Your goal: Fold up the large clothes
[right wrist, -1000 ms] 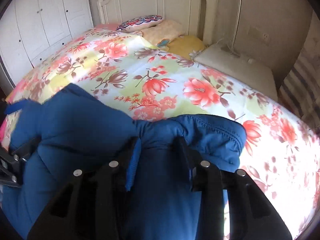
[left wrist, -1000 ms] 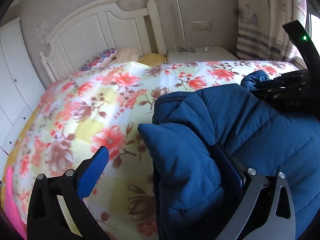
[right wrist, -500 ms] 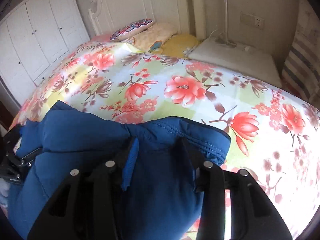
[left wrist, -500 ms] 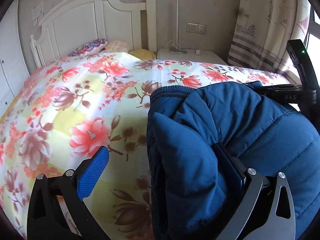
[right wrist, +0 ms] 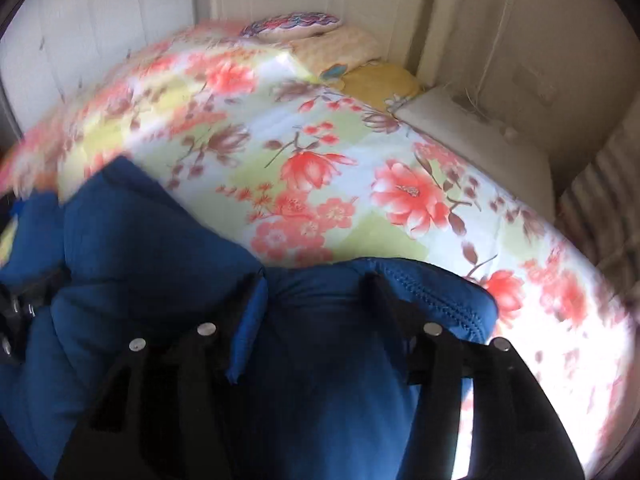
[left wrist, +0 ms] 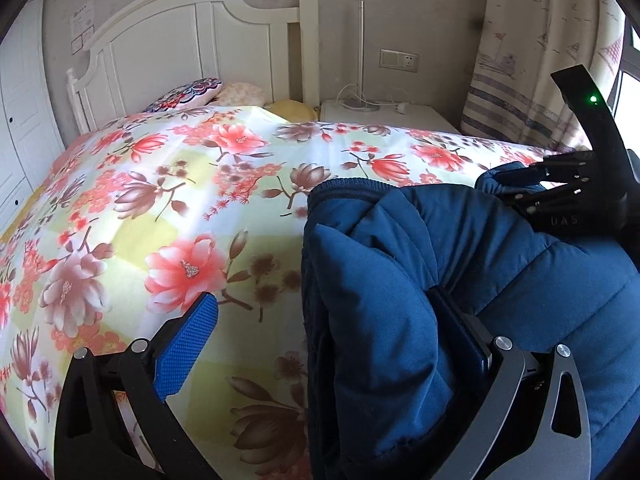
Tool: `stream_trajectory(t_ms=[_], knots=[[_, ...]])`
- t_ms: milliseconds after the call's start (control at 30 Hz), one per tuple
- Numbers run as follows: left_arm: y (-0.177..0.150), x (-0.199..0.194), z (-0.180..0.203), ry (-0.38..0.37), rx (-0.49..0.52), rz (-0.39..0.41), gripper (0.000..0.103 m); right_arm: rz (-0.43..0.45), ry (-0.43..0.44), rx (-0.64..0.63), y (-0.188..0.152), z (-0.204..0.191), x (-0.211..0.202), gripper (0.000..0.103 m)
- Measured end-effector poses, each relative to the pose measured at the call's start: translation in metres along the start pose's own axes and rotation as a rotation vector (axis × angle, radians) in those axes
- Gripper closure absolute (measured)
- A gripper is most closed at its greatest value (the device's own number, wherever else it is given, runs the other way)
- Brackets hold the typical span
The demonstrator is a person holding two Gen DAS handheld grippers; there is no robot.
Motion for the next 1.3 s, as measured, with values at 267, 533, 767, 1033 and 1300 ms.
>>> stream_trajectory(t_ms=[267, 533, 767, 1033, 1300], knots=[[-0.027, -0.115, -0.032, 0.096, -0.112, 0.201, 0.004, 0.098, -0.142, -0.096, 0.0, -0.038, -0.084, 0.051], [-0.1, -0.139, 0.049, 0.003, 0.086, 0.219, 0.004, -0.026, -0.155, -0.265, 0.001, -0.116, -0.042, 0.053], [-0.118, -0.087, 0.037, -0.178, -0.013, 0.113, 0.004, -0.062, -0.221, -0.301, 0.001, -0.132, -0.064, 0.053], [-0.122, -0.089, 0.038, -0.135, -0.022, 0.14, 0.004, -0.046, -0.214, -0.394, 0.001, -0.191, -0.051, 0.07], [-0.126, -0.093, 0.042, -0.082, -0.006, 0.136, 0.004, -0.014, -0.116, -0.385, 0.003, -0.205, -0.07, 0.071]])
Point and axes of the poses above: each gripper's, at about its wrist camera, not at the fingertips, and x roughly the way its jaws point, z to its right, y to its top, the point moved 10 cm from there along x, roughly the way its jaws point, and after that the axes turned 14 degrees about -z, right-handed, at the moved point
